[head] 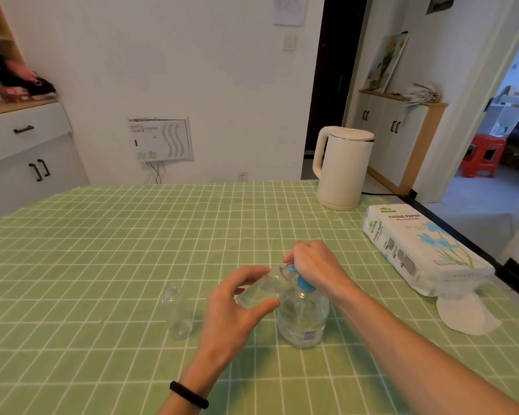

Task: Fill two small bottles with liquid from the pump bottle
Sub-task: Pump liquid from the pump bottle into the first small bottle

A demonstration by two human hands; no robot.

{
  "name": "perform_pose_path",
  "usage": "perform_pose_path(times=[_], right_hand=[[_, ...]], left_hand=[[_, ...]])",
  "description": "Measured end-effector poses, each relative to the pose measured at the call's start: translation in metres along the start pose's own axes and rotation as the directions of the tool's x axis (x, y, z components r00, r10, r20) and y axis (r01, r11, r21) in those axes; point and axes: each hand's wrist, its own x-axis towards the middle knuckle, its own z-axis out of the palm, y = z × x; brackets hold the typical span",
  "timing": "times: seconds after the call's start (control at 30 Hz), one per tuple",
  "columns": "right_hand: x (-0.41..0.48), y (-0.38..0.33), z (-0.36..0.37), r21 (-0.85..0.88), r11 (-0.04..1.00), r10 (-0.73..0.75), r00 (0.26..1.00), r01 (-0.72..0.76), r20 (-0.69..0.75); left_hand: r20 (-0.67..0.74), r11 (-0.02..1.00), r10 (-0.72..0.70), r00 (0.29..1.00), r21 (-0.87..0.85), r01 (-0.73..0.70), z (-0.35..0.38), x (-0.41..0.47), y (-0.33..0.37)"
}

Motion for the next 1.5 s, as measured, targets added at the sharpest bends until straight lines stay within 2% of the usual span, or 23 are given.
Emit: perform_pose_path(times=[0.57,1.17,1.5], right_hand=[[0.003,-0.005,-0.007,0.011,0.999,-0.030,1.000,0.030,-0.003],[0.000,-0.004,-0.004,0.067,0.998,0.016,1.000,-0.017,0.021],[0.000,-0.004,-0.003,0.059,0.998,-0.030,0.999,0.031,-0.013]], left_hand=[[-0.005,1.000,0.007,1.000,-0.008,-0.007,-0.003,0.002,0.006],[0.006,1.000,0.000,1.000,0.012,0.000,-0.003,0.000,0.003],[0.002,1.000,0.008,1.000,0.026,-0.008,-0.005,0.003,0.002]])
